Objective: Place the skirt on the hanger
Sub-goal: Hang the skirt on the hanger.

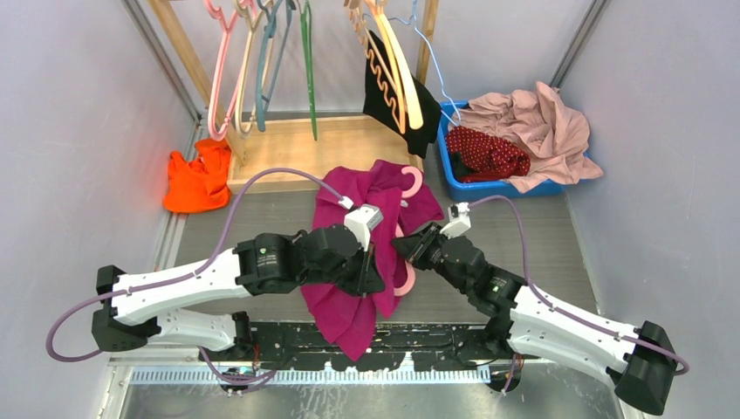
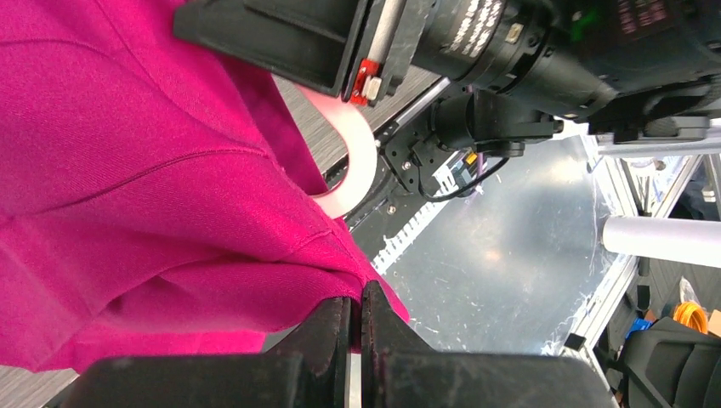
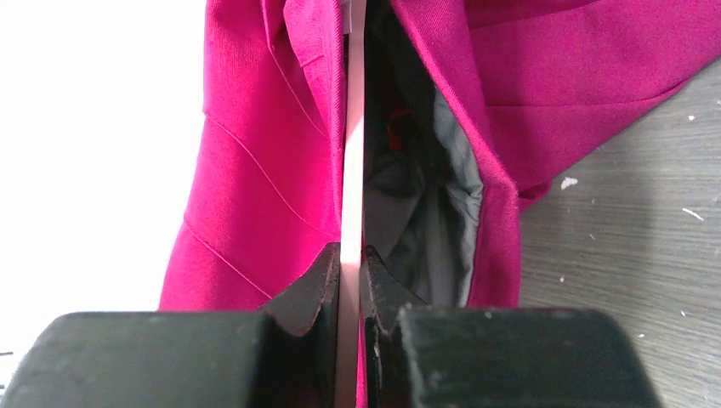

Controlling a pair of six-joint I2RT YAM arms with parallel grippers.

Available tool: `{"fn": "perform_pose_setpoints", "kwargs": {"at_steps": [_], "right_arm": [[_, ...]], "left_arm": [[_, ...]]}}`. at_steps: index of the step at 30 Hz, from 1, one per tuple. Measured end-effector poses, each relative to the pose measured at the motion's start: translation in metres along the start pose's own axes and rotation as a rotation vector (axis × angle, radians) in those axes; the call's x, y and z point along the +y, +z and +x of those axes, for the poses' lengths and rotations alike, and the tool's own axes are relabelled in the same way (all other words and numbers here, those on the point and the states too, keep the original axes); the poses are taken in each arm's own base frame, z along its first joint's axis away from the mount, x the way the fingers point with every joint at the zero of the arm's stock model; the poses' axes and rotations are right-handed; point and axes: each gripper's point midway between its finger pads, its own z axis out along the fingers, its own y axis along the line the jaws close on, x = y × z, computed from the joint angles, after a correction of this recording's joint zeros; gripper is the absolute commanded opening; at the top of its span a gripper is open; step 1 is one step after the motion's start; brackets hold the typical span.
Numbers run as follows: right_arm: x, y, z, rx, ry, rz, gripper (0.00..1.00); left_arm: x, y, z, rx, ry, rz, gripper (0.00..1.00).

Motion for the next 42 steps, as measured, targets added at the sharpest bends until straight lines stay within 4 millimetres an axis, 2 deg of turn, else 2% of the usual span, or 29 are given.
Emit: {"fn": "perform_pose_setpoints", "kwargs": {"at_steps": [6,14,21,28,32,36,39,42], "right_arm": [[0.009,0.002,-0.016,-0.079,0.020,0.005,0.01],[0.014,0.012,-0.004,-0.091,-0.007,0.008,0.01],[0.022,0.014,-0.008,-0.130,-0.013,-0.015,0.01],[0.018,0.013,-0.013,-0.180,0.003,-0.030,0.01],[0.011,0.016,-0.002,-0.181,0.006,-0.021,0.01],[-0.003,0.022,0.021,-0.158,-0.016,0.012,0.03],[-0.020,0.026,0.042,-0.129,-0.045,0.053,0.08],[-0.032,0.029,0.057,-0.108,-0.055,0.075,0.20]], "left_arm": [[0.004,0.007,0.011,0.020,-0.007,-0.003,0.00],[0.002,0.015,0.019,0.021,-0.025,0.015,0.00],[-0.007,0.014,0.013,-0.009,-0.035,0.056,0.00],[-0.008,-0.001,-0.001,-0.100,-0.040,0.086,0.00],[-0.002,0.003,-0.003,-0.139,-0.028,0.064,0.00],[0.017,0.017,0.011,-0.125,-0.017,0.008,0.00],[0.038,0.030,0.029,-0.098,-0.016,-0.048,0.00],[0.057,0.039,0.046,-0.072,-0.016,-0.100,0.00]]}}
